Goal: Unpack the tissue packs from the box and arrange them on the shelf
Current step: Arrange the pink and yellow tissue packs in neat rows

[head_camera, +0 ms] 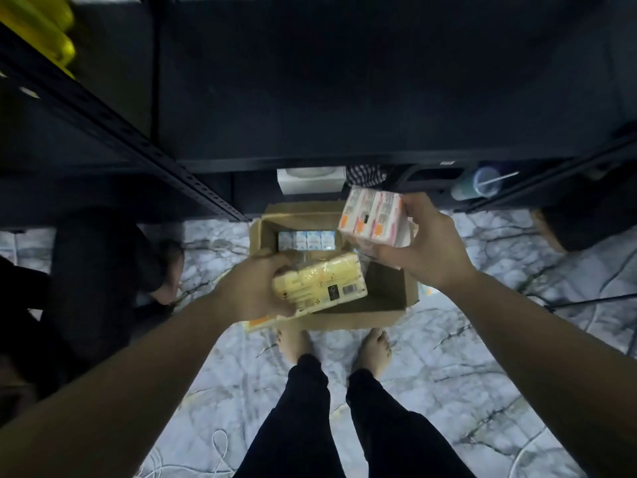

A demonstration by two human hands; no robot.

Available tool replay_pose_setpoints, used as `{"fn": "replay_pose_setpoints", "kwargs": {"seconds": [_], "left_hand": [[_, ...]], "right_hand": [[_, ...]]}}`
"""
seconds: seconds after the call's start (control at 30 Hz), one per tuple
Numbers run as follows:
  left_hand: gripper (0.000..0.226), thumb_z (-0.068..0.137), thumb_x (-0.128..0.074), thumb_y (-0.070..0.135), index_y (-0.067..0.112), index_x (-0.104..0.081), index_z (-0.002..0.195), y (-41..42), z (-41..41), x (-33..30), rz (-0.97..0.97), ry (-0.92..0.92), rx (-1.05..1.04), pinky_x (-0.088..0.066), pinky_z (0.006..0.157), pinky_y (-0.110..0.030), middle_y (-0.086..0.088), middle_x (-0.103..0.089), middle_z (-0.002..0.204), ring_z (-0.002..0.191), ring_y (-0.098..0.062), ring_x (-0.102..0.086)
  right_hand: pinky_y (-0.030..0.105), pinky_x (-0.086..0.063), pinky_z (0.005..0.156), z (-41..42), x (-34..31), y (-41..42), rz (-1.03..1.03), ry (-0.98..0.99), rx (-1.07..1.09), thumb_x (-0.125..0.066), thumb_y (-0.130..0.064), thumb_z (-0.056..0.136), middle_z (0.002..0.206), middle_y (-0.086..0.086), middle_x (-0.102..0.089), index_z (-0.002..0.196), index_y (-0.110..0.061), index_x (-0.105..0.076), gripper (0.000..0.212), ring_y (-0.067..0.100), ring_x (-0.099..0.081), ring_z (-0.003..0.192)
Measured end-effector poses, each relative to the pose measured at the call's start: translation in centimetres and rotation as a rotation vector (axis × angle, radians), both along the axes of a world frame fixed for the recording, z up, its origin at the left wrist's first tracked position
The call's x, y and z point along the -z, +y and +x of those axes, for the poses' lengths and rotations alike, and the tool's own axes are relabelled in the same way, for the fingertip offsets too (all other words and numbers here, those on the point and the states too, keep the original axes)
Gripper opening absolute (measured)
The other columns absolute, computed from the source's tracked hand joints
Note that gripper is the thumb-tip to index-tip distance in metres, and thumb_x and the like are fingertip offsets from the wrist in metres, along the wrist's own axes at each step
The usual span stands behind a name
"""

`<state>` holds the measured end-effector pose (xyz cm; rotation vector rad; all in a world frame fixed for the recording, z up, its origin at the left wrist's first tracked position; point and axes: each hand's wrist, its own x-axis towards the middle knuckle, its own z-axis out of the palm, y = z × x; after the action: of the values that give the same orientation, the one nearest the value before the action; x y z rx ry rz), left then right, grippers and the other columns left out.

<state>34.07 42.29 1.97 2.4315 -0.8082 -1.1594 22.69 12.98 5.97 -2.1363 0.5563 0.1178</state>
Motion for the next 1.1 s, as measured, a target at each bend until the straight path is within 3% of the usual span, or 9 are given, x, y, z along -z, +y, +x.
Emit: {"fn": "replay_pose_setpoints", "kwargs": {"seconds": [0.1, 0.2, 0.33, 0.43, 0.53, 0.73, 0.87, 1.1], "left_hand": [[0.077, 0.051, -0.091, 0.044, 0.036, -0.064, 0.122, 0.0, 0.0, -6.7, -0.058, -0.064, -0.036, -0.047, 0.081, -0.028, 0.014, -0.051, 0.108, 0.099, -0.012, -0.055], [0.077, 0.05, -0.087, 0.049, 0.036, -0.064, 0.121, 0.0, 0.2, -12.4, -0.126, -0.149, -0.082, -0.048, 0.085, -0.031, 0.014, -0.051, 0.108, 0.099, -0.009, -0.056], [0.07, 0.053, -0.092, 0.044, 0.043, -0.06, 0.115, -0.5, 0.5, -18.8, -0.241, -0.253, -0.132, -0.044, 0.08, -0.022, 0.012, -0.051, 0.106, 0.096, -0.001, -0.056], [0.07, 0.053, -0.092, 0.045, 0.039, -0.063, 0.117, -1.4, 1.0, -23.5, -0.277, -0.347, -0.129, -0.049, 0.085, -0.023, 0.013, -0.052, 0.107, 0.095, -0.001, -0.059], [0.07, 0.053, -0.09, 0.048, 0.041, -0.064, 0.118, -2.6, 1.4, -28.0, -0.323, -0.433, -0.112, -0.052, 0.084, -0.028, 0.015, -0.052, 0.107, 0.094, -0.001, -0.059], [0.072, 0.057, -0.096, 0.041, 0.04, -0.063, 0.121, -4.8, 2.0, -35.3, -0.362, -0.584, -0.088, -0.051, 0.082, -0.024, 0.018, -0.05, 0.109, 0.098, 0.0, -0.057], [0.072, 0.056, -0.095, 0.043, 0.042, -0.064, 0.12, -6.1, 3.5, -39.6, -0.381, -0.657, -0.076, -0.053, 0.084, -0.03, 0.018, -0.051, 0.11, 0.099, -0.001, -0.057], [0.072, 0.057, -0.095, 0.044, 0.042, -0.064, 0.122, -7.9, 7.8, -45.7, -0.394, -0.753, -0.037, -0.052, 0.089, -0.028, 0.016, -0.052, 0.111, 0.101, 0.0, -0.056]], "right_hand": [[0.004, -0.044, 0.075, -0.8, -6.5, -0.2, 0.019, -0.084, 0.003, -0.078, -0.068, 0.059, 0.111, -0.034, -0.061, 0.122, -0.035, -0.05, 0.076, -0.02, -0.057, 0.1], [0.006, -0.046, 0.08, -1.5, -11.5, -0.9, 0.022, -0.165, 0.038, -0.074, -0.075, 0.057, 0.112, -0.037, -0.059, 0.122, -0.037, -0.047, 0.079, -0.019, -0.057, 0.103], [0.024, -0.054, 0.087, -2.0, -16.8, -2.3, 0.017, -0.279, 0.074, -0.081, -0.067, 0.06, 0.119, -0.028, -0.064, 0.125, -0.036, -0.051, 0.078, -0.006, -0.063, 0.108], [0.021, -0.053, 0.087, -2.0, -20.4, -3.7, -0.011, -0.38, 0.071, -0.089, -0.047, 0.066, 0.119, -0.024, -0.066, 0.128, -0.03, -0.055, 0.072, -0.004, -0.064, 0.107], [0.007, -0.046, 0.087, -2.0, -23.4, -5.1, -0.025, -0.464, 0.06, -0.091, -0.029, 0.072, 0.121, -0.028, -0.061, 0.132, -0.028, -0.056, 0.07, -0.012, -0.059, 0.11], [0.003, -0.043, 0.086, -1.7, -28.9, -7.0, -0.047, -0.622, 0.033, -0.088, -0.026, 0.074, 0.123, -0.028, -0.06, 0.132, -0.034, -0.054, 0.068, -0.014, -0.058, 0.111], [0.006, -0.046, 0.085, -0.4, -32.7, -8.6, -0.054, -0.709, 0.024, -0.091, -0.019, 0.074, 0.12, -0.024, -0.065, 0.13, -0.033, -0.058, 0.067, -0.011, -0.061, 0.109], [0.03, -0.056, 0.094, 3.6, -38.5, -10.6, -0.114, -0.799, -0.007, -0.089, -0.032, 0.074, 0.127, -0.011, -0.067, 0.138, -0.026, -0.06, 0.071, 0.005, -0.067, 0.113]]}}
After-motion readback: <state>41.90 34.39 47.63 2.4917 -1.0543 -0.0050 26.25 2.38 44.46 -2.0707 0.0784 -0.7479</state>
